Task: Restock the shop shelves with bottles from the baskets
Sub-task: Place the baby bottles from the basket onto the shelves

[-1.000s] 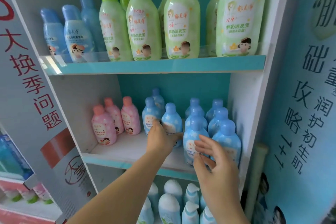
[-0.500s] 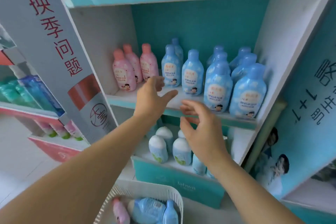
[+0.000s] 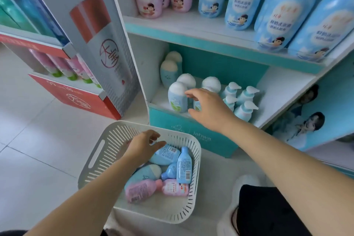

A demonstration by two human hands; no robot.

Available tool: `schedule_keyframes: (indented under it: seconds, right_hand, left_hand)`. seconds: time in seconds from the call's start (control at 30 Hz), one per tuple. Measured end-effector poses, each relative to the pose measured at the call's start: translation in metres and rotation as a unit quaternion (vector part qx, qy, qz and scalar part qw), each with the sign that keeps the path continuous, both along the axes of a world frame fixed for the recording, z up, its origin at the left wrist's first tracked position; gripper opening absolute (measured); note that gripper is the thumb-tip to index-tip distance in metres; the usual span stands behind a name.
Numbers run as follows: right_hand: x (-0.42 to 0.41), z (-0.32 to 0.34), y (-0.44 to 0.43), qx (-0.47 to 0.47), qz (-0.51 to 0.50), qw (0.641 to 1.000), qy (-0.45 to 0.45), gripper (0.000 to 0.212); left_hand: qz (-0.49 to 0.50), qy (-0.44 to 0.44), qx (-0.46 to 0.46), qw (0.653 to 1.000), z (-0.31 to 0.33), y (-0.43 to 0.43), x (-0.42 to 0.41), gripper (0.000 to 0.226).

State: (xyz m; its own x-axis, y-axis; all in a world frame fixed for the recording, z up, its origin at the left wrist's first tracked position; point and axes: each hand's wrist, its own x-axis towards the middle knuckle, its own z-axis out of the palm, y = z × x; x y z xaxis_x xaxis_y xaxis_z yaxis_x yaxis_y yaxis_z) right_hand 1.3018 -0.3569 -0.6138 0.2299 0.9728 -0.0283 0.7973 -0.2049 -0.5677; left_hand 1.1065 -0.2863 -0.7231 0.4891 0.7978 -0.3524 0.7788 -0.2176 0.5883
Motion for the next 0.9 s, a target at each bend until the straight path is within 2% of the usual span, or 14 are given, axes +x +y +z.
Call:
schedule_keyframes:
  seconds: [0.2, 0.4, 0.53, 0.63, 0.7, 0.83, 0.9]
  right_hand:
    - [0.003, -0.032, 0.015, -0.068, -0.001, 0.997, -0.033, 0.044]
    - [0.011, -0.049, 0.025, -0.089, -0.008, 0.995, -0.039, 0.045]
    - [0.014, -0.051, 0.027, -0.084, -0.022, 0.996, -0.022, 0.042]
    - [0.016, -0.053, 0.026, -0.078, -0.029, 0.997, -0.008, 0.042]
    - [0.018, -0.055, 0.025, -0.078, -0.034, 0.996, -0.002, 0.044]
    - [0.023, -0.059, 0.022, -0.085, -0.045, 0.995, 0.0, 0.046]
    - [0.025, -0.059, 0.021, -0.083, -0.05, 0.995, -0.002, 0.045]
  left_hand:
    - [-0.056, 0.063, -0.04, 0.996, -0.052, -0.005, 0.027, 0.038]
    - [-0.05, 0.106, -0.157, 0.981, -0.113, -0.03, 0.039, 0.052]
    - [0.014, 0.11, -0.242, 0.964, -0.148, -0.048, 0.041, 0.063]
    - [0.084, 0.068, -0.299, 0.948, -0.164, -0.059, 0.049, 0.053]
    - [0.109, 0.065, -0.302, 0.945, -0.171, -0.063, 0.056, 0.051]
    - [0.092, 0.154, -0.274, 0.945, -0.179, -0.063, 0.066, 0.06]
    - [0.118, 0.151, -0.287, 0.939, -0.185, -0.06, 0.067, 0.06]
